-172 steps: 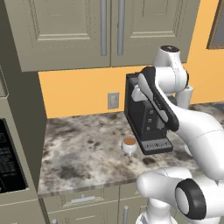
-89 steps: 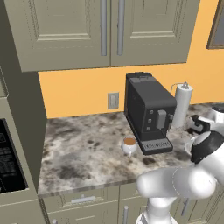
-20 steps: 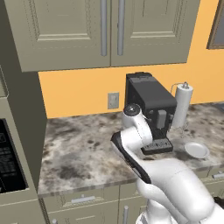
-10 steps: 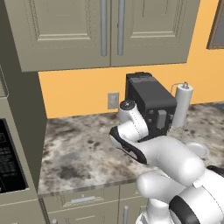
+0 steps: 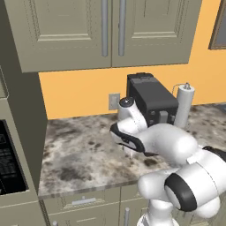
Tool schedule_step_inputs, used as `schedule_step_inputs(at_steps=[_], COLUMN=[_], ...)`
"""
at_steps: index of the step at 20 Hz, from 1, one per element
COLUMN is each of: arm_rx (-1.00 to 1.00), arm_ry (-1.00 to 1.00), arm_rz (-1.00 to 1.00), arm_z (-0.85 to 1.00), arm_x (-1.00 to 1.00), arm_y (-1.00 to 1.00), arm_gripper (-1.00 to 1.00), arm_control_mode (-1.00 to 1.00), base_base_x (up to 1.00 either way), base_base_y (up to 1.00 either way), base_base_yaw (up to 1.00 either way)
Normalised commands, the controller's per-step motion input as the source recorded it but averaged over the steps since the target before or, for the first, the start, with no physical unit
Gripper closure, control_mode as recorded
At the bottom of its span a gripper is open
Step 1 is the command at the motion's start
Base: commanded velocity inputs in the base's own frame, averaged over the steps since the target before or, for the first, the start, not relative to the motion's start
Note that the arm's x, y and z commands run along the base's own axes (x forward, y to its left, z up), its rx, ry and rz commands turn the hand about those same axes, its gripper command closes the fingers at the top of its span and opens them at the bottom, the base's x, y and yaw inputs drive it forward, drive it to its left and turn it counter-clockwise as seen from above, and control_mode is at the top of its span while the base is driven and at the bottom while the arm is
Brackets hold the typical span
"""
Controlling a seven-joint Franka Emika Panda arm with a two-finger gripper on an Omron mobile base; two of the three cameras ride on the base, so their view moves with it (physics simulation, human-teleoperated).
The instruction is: Take a sugar cube from the saucer and place it inside the coffee. Then, grab milk from the fridge and place it next to the coffee on the counter to sweeten the coffee.
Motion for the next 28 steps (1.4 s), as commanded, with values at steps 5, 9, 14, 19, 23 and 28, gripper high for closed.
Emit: schedule_step_inputs(at_steps=[5, 9, 14, 19, 23, 28], arm_rx=[0.1, 0.19, 0.19, 0.14, 0.01, 0.0], arm_ry=[0.0, 0.0, -0.09, -0.26, -0.05, 0.0], arm_rz=[-0.06, -0.24, -0.17, -0.03, 0.0, 0.0], arm_z=[0.39, 0.51, 0.47, 0.46, 0.01, 0.0], arm_x=[-0.74, -1.0, -0.87, -0.74, -0.11, -0.06], arm_y=[-0.04, -0.62, -0.95, -0.74, -0.1, 0.0], arm_gripper=[-1.0, -1.0, -1.0, -1.0, -1.0, -1.0], arm_control_mode=[-1.0, -1.0, -1.0, -1.0, -1.0, 1.0], base_base_x=[0.0, 0.0, 0.0, 0.0, 0.0, -0.55], base_base_y=[0.0, 0.0, 0.0, 0.0, 0.0, -0.13], base_base_yaw=[0.0, 0.0, 0.0, 0.0, 0.0, 0.02])
